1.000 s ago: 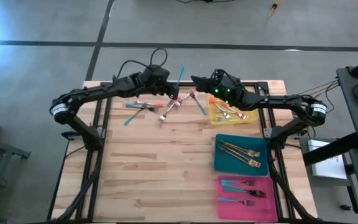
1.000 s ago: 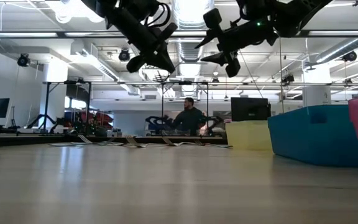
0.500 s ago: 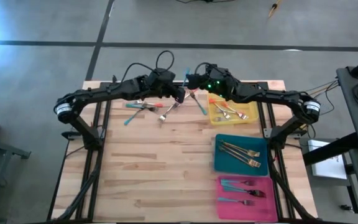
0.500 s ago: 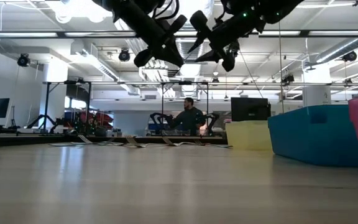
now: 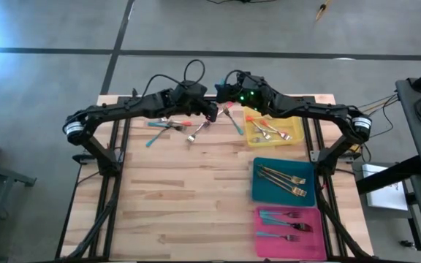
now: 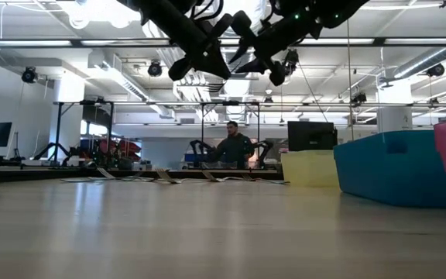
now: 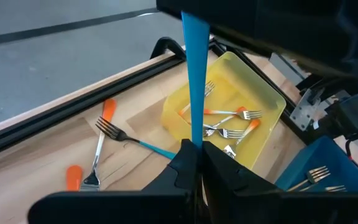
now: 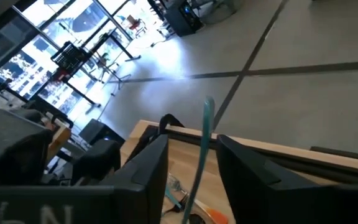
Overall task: Sort silverware by color (type)
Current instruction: Put the blue fork into the pink bin
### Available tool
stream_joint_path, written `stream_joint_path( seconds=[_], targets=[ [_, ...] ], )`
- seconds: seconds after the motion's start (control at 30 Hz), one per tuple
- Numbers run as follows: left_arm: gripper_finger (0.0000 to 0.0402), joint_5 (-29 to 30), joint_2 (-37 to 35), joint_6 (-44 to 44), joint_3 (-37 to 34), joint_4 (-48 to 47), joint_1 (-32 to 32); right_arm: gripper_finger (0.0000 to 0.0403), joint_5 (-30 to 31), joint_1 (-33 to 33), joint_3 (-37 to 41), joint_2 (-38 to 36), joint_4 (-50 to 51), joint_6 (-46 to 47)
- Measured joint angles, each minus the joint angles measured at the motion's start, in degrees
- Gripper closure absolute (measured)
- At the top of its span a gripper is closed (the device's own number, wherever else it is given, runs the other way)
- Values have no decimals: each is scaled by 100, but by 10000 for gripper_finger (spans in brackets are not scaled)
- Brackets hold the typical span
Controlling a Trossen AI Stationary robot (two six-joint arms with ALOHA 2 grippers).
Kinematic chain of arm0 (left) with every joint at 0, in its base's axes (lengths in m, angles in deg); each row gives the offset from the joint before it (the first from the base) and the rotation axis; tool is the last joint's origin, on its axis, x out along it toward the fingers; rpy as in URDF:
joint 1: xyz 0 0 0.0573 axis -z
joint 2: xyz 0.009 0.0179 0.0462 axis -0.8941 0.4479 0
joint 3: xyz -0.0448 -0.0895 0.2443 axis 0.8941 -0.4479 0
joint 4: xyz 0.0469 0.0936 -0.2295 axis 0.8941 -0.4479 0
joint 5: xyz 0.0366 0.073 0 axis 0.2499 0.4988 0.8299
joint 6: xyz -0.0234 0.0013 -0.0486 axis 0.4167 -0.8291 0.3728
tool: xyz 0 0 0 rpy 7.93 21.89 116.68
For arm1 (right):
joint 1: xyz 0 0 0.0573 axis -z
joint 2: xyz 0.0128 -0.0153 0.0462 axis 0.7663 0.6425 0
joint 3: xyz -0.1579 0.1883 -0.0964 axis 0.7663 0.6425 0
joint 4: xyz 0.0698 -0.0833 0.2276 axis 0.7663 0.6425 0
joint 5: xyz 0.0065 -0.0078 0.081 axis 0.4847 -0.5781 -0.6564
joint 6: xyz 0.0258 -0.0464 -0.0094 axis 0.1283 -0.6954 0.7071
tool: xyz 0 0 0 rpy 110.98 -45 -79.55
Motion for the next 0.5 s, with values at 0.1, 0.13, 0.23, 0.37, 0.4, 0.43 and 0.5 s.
stream_joint_path(
  seconds=[0.1, 0.13, 0.23, 0.37, 0.4, 0.43, 0.5],
  targets=[
    [401, 3, -2, -2, 0, -1, -2, 311, 0, 0, 0, 21, 6, -2],
    [401, 11, -2, -8, 0, -1, 0, 325, 0, 0, 0, 21, 9, -2],
    [401, 33, -4, -51, 0, 0, 0, 376, 0, 0, 2, 21, -9, -133],
    [401, 42, -4, -76, -4, -7, 0, 392, -20, -7, -17, 21, -32, -282],
    [401, 42, -4, -105, -4, -6, 0, 392, -29, -7, -21, 21, -32, -310],
    [401, 43, -4, -137, -4, -2, 0, 392, -43, -7, -22, 21, -31, -330],
    [401, 41, -4, -154, -6, -5, 0, 393, -97, -4, -22, 21, -30, -341]
  ],
)
